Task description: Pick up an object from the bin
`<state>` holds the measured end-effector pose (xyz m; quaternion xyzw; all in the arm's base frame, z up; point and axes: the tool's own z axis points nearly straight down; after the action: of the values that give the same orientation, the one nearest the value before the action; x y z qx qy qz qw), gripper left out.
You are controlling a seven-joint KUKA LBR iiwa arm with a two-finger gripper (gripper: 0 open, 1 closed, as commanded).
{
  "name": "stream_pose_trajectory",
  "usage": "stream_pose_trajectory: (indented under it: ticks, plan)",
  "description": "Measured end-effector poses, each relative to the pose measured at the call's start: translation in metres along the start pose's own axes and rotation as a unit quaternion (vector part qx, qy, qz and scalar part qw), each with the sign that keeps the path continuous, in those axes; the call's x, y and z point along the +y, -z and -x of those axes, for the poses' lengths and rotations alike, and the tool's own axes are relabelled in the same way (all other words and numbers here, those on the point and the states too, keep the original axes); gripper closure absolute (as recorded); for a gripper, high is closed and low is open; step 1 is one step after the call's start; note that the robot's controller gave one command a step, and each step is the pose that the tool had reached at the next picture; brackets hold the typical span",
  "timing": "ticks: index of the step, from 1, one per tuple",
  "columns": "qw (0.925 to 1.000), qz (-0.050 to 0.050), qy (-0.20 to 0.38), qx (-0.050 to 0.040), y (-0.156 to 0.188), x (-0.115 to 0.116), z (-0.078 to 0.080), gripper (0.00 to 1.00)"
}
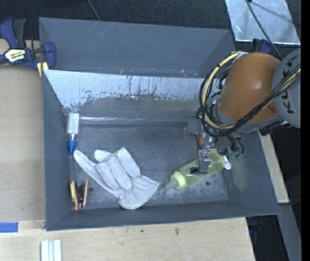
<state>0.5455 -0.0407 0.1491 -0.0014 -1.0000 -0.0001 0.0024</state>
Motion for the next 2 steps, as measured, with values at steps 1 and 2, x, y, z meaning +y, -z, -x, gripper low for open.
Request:
stream_pose_trajectory:
  ticks: [1,2]
  plan:
    - [1.0,0.0,0.0,-0.004,0.005,0.0,0.002,0.0]
    - [0.9997,0.001,-0.024,-0.0044,-0.053,-0.015,-0.033,0.0]
